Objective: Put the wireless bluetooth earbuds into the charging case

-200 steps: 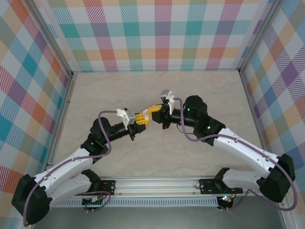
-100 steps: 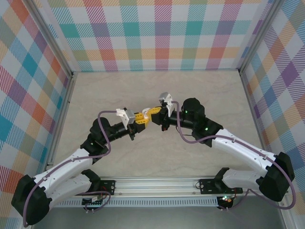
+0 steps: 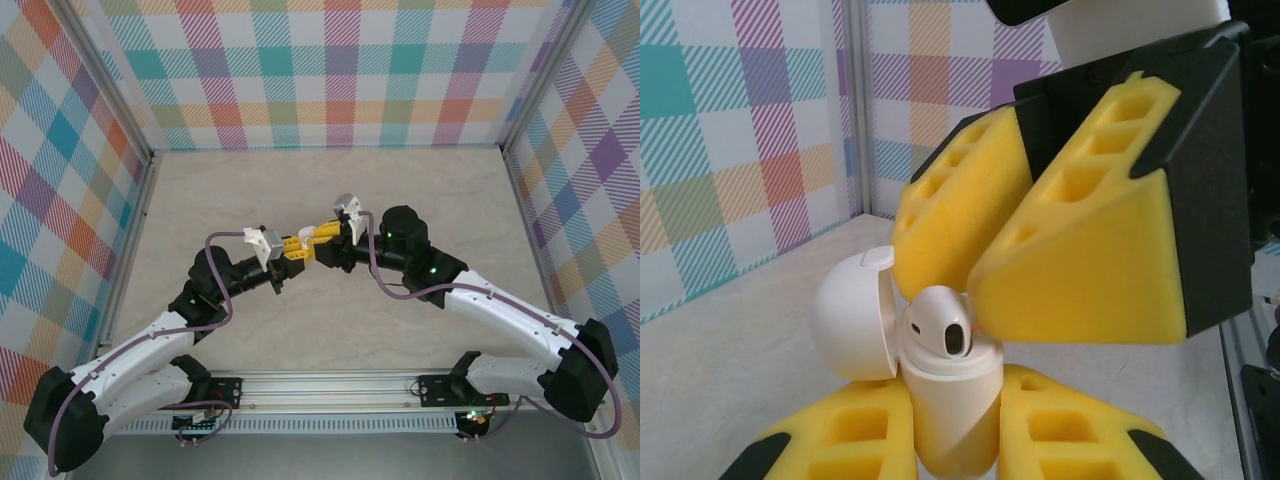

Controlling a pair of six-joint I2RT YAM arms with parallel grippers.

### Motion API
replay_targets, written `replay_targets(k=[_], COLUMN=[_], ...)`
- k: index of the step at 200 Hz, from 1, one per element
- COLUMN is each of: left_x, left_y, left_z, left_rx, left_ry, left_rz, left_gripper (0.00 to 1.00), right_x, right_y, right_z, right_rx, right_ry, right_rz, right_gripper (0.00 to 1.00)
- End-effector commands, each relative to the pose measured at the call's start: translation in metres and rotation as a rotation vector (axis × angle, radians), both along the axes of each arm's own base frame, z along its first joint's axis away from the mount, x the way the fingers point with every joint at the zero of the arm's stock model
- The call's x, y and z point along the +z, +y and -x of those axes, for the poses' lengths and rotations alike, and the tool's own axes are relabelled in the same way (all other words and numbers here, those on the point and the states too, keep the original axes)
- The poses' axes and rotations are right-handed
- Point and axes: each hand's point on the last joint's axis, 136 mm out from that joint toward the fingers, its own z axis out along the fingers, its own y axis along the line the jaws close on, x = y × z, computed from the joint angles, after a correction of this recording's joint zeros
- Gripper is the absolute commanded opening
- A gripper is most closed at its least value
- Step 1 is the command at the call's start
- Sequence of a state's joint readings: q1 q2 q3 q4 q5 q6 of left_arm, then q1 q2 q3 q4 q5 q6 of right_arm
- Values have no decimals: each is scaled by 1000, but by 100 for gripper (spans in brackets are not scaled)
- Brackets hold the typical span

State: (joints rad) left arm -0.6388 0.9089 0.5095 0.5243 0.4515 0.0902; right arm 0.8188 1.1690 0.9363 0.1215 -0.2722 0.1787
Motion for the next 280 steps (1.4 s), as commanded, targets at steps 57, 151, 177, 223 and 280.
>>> replay_targets(k=[57,151,177,223,280], left_x=[14,-10,-13,-24,-31], left_y=[3,2,0,-13,-45], left_z=[-1,3,1,-7,-20], left_rx=[14,-6,-10,-28,-70], left_ry=[-27,26,44,108,143], left_rz=[28,-10,2,31,31], left_gripper=[0,0,0,0,0], right_x=[48,-33,-96,-177,-238], right_y=[-17,-134,-175,-206,-207], right_z=[-6,-115,-134,-156,-190], right_rx=[-104,-602,-706,-777,-801], right_ry=[13,336,600,881,991], right_rz=[-13,310,356,369,445], right_gripper=[40,53,54,51,47])
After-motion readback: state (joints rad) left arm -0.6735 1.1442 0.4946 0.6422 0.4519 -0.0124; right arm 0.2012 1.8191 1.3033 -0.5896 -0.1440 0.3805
